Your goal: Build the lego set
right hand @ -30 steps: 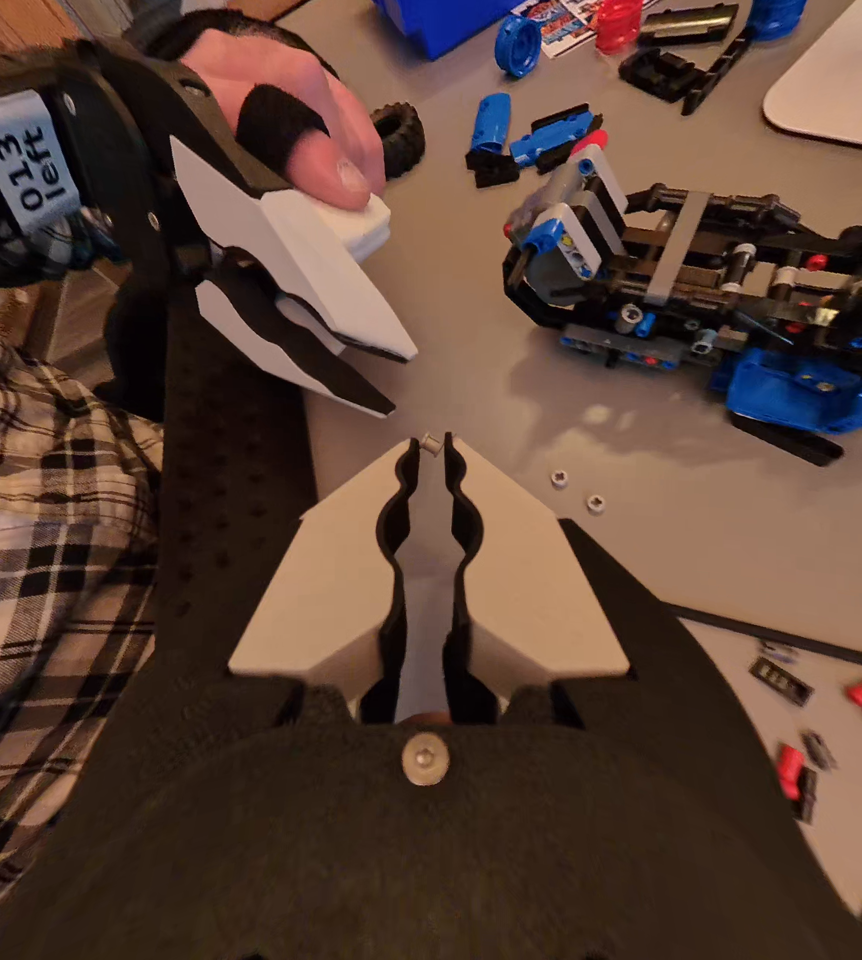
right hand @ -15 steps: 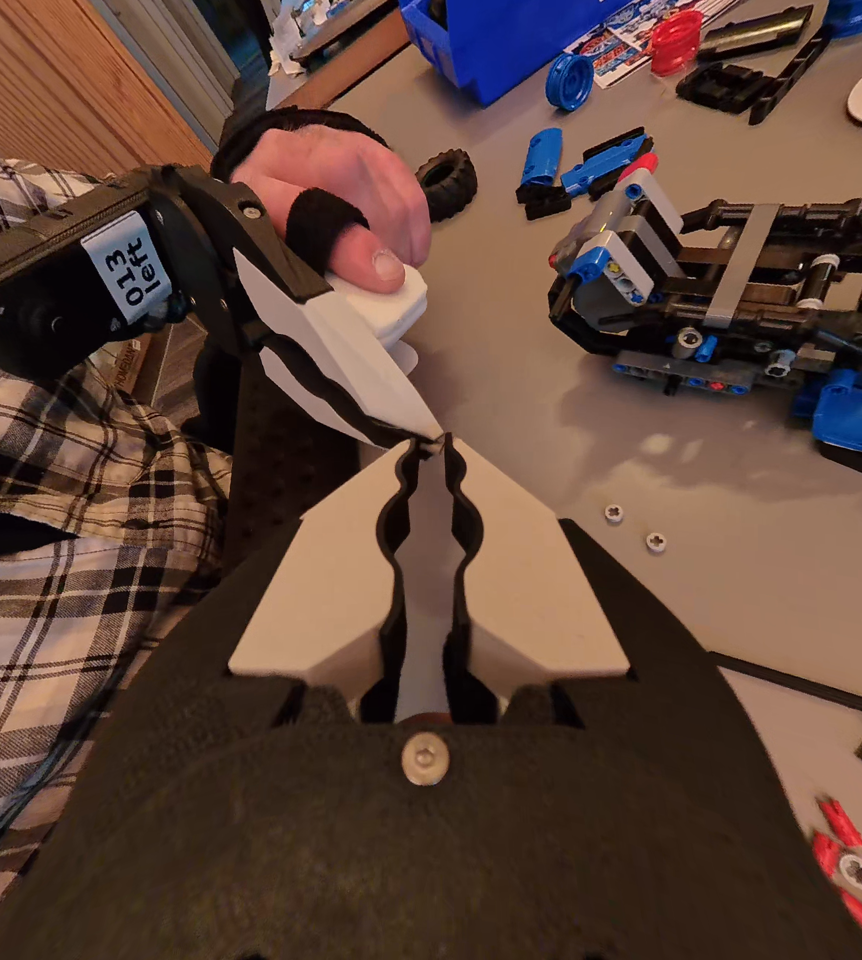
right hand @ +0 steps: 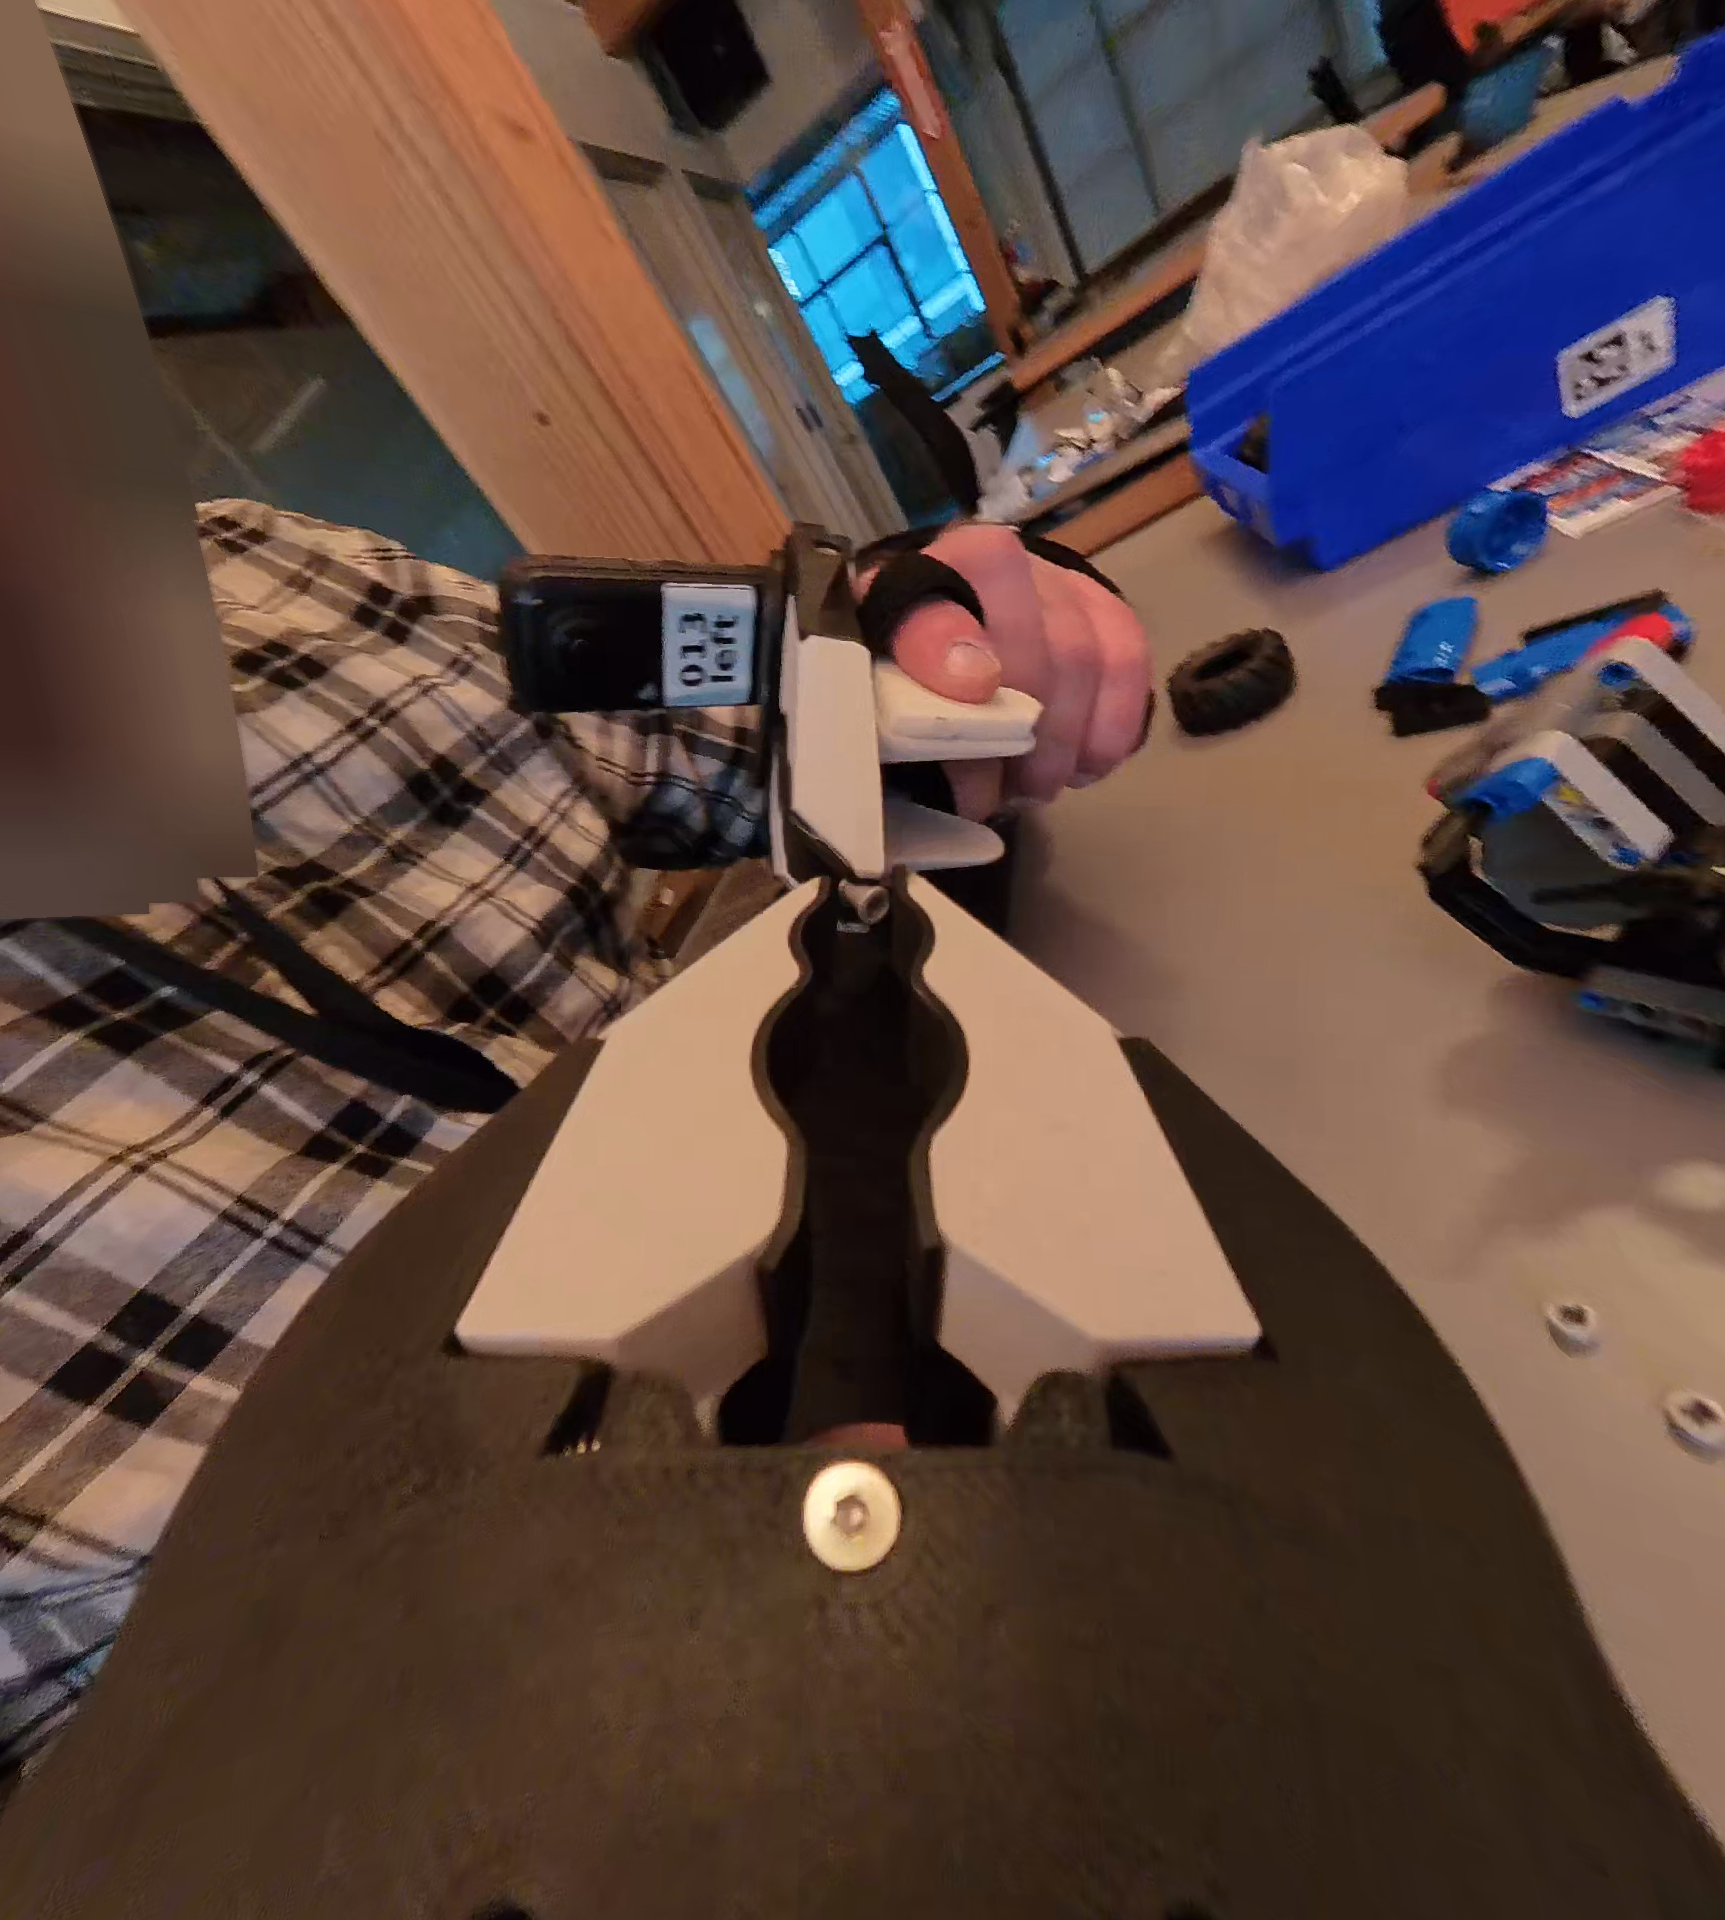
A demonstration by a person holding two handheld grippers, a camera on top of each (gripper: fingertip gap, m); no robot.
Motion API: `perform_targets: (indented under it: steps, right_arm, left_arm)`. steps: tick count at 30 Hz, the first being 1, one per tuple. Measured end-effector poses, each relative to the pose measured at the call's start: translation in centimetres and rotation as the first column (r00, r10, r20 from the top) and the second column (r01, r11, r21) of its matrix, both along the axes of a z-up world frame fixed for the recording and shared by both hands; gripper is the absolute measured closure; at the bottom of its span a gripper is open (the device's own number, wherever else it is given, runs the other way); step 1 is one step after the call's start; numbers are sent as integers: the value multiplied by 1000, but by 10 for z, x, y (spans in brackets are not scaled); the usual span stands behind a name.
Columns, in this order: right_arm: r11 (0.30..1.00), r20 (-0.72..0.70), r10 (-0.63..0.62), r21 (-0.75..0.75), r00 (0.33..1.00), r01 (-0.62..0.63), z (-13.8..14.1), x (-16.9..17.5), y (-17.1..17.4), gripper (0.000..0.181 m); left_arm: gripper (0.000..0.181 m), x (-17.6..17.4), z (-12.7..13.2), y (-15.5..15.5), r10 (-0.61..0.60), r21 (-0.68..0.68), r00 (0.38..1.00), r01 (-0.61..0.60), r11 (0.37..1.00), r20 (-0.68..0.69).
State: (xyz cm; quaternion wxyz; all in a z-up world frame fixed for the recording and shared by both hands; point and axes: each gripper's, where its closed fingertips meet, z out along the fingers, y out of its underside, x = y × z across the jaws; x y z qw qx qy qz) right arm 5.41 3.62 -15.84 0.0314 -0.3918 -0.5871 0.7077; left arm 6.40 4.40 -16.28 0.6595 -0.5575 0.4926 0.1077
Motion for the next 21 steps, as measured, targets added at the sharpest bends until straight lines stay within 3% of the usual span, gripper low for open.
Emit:
perform_targets:
  steps: [5,10,18,21]
  right_arm:
    - [992,-108,116,-44,987,-121,16,16,-13,176]
    - [995,-149,94,-23,984,-99,24,14,-20,176]
    - [997,-121,-76,14,990,78,14,-9,-6,177]
    - [983,-113,-179,32,977,183,9,-22,8,177]
  left_arm:
    - [177,13,18,-15,-83,38,995,81,996,49]
    - [176,13,26,-22,-137,29,983,135,990,121]
    - [175,-9,16,-10,-87,-63,981,99,993,172]
    - [160,-23,8,-2,-32,-108,987,49,993,156]
